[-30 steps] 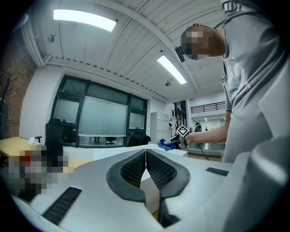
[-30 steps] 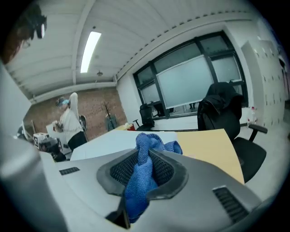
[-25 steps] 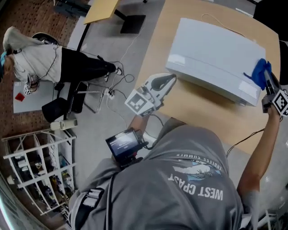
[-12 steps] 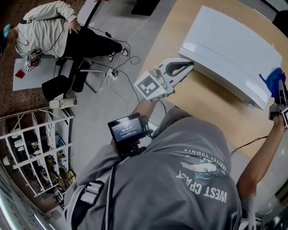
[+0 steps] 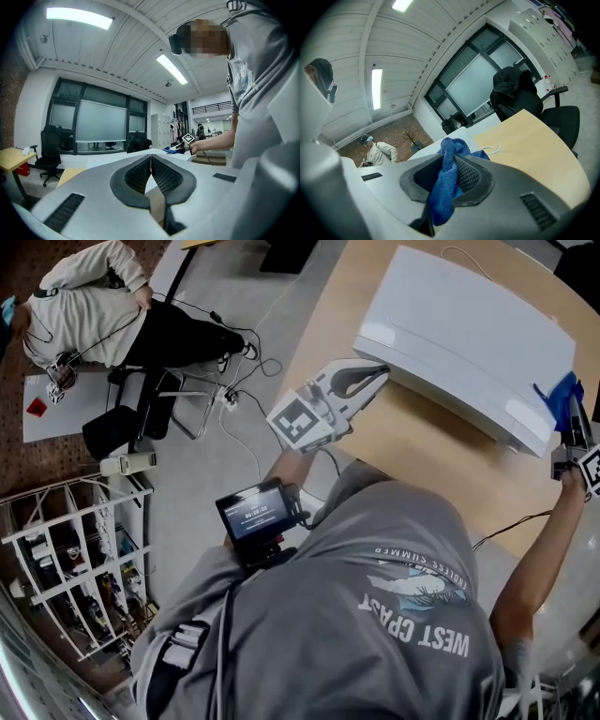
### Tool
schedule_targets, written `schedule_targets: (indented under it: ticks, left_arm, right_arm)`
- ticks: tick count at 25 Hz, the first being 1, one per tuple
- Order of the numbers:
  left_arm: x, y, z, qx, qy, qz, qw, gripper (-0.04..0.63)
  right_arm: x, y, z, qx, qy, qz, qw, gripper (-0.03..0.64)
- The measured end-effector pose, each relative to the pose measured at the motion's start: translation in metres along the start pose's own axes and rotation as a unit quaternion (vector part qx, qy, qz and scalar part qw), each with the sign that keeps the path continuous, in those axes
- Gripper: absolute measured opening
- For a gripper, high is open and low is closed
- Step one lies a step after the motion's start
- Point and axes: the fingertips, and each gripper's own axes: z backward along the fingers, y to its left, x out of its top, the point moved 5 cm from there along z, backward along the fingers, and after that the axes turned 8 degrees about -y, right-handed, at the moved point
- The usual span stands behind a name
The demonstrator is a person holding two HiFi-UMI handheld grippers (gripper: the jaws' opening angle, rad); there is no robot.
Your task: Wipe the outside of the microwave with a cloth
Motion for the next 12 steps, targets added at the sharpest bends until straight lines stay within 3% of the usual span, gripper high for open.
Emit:
schedule_targets:
  ticks: [3, 7, 8, 12]
  left_arm:
    - [0.000, 0.001, -0.005, -0.003, 0.002, 0.006, 1.0000, 0.023]
    - [-0.004, 0.001, 0.005, 0.004, 0.024, 0.001, 0.9997, 0.023]
    - [-0.003, 0.002, 0.008, 0.007, 0.029, -0.007, 0.9995, 0.023]
    - [0.017, 0.013, 0.011, 0.034, 0.031, -0.069, 0.9966, 0.023]
  right_arm:
    - [-0.006, -0.006, 0.003, -0.017, -0.001, -0.018, 1.000, 0.075]
    - [-0.032, -0.030, 0.019, -0.125, 0.015, -0.075, 0.989, 0.075]
    - [-0.035, -0.031, 0.019, -0.125, 0.013, -0.088, 0.988, 0.075]
    - [-0.033, -0.028, 0.007, -0.040, 0.004, -0.079, 0.996, 0.075]
